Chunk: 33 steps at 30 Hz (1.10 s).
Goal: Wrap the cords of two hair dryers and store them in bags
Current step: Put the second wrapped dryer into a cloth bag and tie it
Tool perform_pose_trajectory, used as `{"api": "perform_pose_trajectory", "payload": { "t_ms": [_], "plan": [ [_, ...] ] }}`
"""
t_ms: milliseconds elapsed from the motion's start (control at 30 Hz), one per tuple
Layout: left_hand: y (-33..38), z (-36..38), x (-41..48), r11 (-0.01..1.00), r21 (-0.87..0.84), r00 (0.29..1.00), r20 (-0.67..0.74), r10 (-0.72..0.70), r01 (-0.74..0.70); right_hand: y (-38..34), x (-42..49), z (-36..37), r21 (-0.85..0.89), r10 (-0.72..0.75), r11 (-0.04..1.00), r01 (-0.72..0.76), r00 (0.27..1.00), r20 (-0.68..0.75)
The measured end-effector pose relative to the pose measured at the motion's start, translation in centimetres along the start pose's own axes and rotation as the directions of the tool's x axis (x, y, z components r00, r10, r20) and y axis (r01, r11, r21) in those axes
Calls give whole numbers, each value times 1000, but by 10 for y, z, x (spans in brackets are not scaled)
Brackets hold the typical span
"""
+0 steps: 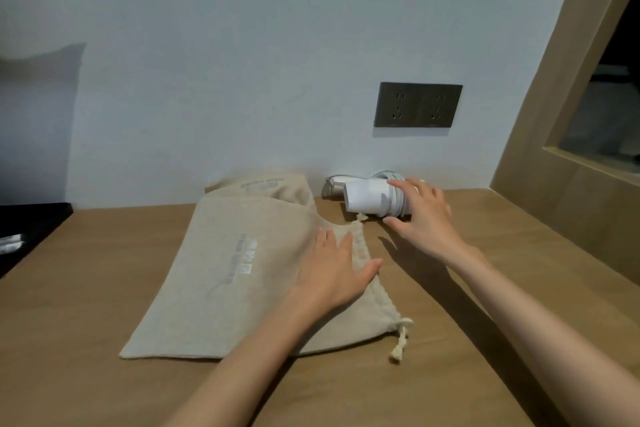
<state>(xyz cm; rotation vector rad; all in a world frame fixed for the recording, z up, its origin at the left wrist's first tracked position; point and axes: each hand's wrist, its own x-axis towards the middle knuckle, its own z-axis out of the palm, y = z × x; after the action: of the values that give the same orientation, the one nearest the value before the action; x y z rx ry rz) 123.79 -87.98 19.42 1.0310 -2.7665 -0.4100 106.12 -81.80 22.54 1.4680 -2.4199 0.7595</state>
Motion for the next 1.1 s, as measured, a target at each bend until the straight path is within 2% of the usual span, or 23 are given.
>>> {"api": "perform_pose_trajectory", "payload": {
  "t_ms": [300, 533, 800, 1100],
  "plan": [
    [0, 2, 2, 995, -92, 996, 75, 45, -38, 21, 58, 23, -281, -73, 952, 124, 980, 187],
    [10, 0, -5, 972, -175, 963, 191, 192, -159, 22, 61, 25, -308, -177, 930, 200, 979, 100],
    [24, -4, -23, 903, -262, 841, 344, 417, -341, 29, 36, 7, -320, -99, 941, 110, 994, 51],
    [50, -4, -34, 821, -298, 712, 408, 571, -487, 57, -21, -29, -314, -8, 949, 0, 1000, -22]
  ]
}}
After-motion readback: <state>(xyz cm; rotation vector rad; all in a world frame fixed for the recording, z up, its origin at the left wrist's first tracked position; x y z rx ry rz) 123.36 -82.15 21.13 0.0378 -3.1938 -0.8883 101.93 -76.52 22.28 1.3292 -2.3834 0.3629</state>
